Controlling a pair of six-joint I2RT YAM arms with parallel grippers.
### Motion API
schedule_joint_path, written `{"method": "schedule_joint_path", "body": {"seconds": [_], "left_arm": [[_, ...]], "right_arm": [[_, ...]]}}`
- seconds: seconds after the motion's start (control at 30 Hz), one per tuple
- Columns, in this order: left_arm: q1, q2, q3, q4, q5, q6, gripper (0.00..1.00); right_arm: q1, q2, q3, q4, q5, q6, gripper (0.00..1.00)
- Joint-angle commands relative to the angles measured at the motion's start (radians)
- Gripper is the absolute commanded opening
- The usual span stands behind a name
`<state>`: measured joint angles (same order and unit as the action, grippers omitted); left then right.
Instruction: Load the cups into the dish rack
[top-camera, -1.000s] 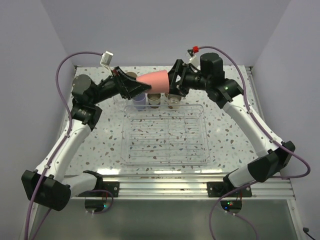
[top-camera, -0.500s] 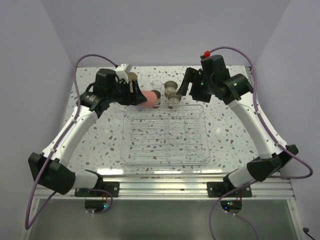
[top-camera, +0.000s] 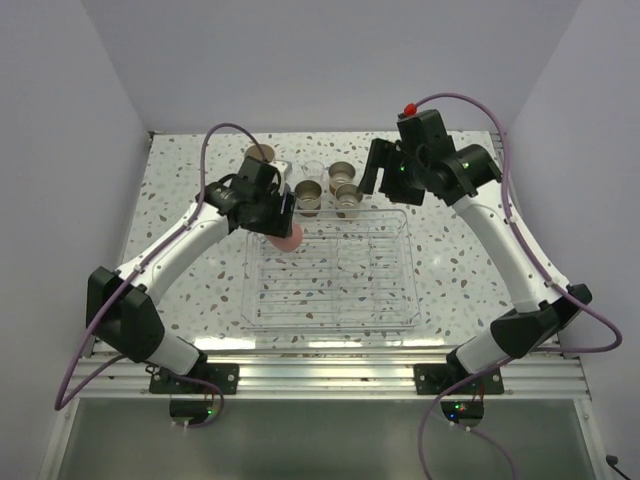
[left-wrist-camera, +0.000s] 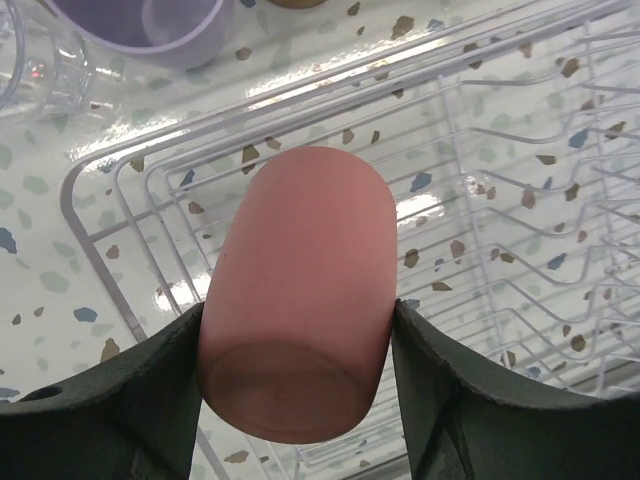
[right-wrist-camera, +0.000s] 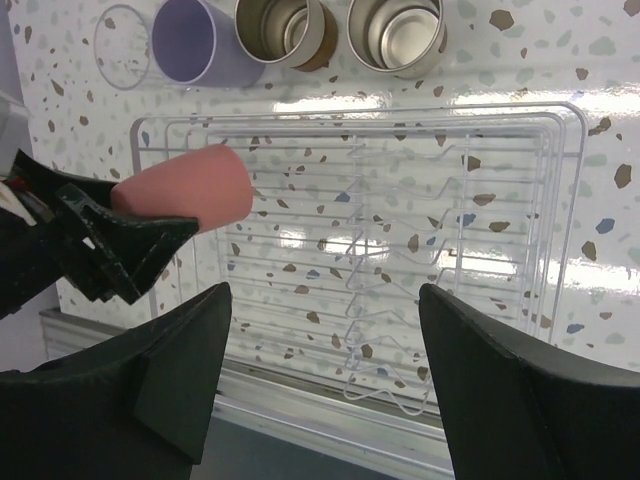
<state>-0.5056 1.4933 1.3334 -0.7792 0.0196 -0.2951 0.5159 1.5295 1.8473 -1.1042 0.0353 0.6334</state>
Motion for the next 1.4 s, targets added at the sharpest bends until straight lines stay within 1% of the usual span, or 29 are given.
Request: {"method": "schedule_joint_path", "body": {"seconds": [0.0,0.03,0.37,0.43,0.47,0.53,0.57,0.63,0.67,0.73,0.77,0.87,0.93,0.97,1.07,1.23,1.3,1.37], "left_arm": [[-0.010,0.024,-0.042,0.043,-0.092,0.014,0.00],[-0.010,0.036,-0.051,0.049,-0.131,0.008,0.00],[-0.024,0.111,-0.051,0.063,-0.237,0.008,0.00],[-0.024,0.128,-0.046,0.063,-0.239,0.013,0.09],[-0.025,0.134,-0.046,0.064,-0.241,0.014,0.20],[-0.028,0.145,-0.045,0.069,-0.244,0.014,0.33],[-0.028,0.147,-0.045,0.072,-0.245,0.013,0.46],[-0.028,0.150,-0.040,0.078,-0.244,0.013,0.57],[-0.030,0.151,-0.036,0.078,-0.247,0.011,0.69],[-0.028,0.156,-0.017,0.070,-0.254,0.010,0.77],[-0.030,0.154,-0.010,0.067,-0.256,0.011,0.83],[-0.028,0.154,0.035,0.044,-0.259,0.011,0.93],[-0.028,0.145,0.076,0.023,-0.251,0.005,0.96],[-0.027,0.136,0.090,0.018,-0.244,-0.005,1.00],[-0.022,0.104,0.168,-0.005,-0.224,-0.016,1.00],[-0.002,0.081,0.338,-0.084,-0.218,-0.024,1.00],[0.015,0.065,0.377,-0.095,-0.208,-0.024,1.00],[0.021,0.048,0.380,-0.089,-0.190,-0.016,1.00]], "right_arm": [[0.003,0.004,0.007,0.007,-0.003,-0.023,0.79],[0.001,0.006,0.007,0.010,-0.005,-0.024,0.79],[0.003,0.052,0.027,0.003,-0.003,-0.055,0.79],[0.001,0.063,0.032,0.003,-0.005,-0.057,0.79],[0.001,0.076,0.033,0.001,-0.006,-0.060,0.79],[0.001,0.089,0.046,0.001,-0.005,-0.064,0.79],[0.003,0.104,0.052,0.000,-0.006,-0.070,0.79],[0.001,0.119,0.066,-0.002,-0.008,-0.075,0.79],[0.001,0.129,0.070,-0.002,-0.008,-0.080,0.79],[0.003,0.155,0.089,-0.003,-0.006,-0.086,0.79],[0.003,0.164,0.104,-0.005,-0.003,-0.093,0.79],[0.003,0.208,0.150,-0.014,0.018,-0.112,0.79],[0.000,0.253,0.176,-0.025,0.037,-0.123,0.79],[-0.002,0.268,0.212,-0.031,0.061,-0.132,0.79],[-0.014,0.342,0.282,-0.065,0.097,-0.143,0.79],[-0.068,0.451,0.334,-0.063,0.084,-0.135,0.77],[-0.092,0.474,0.343,-0.046,0.066,-0.132,0.75],[-0.108,0.515,0.354,-0.034,0.043,-0.123,0.73]]}}
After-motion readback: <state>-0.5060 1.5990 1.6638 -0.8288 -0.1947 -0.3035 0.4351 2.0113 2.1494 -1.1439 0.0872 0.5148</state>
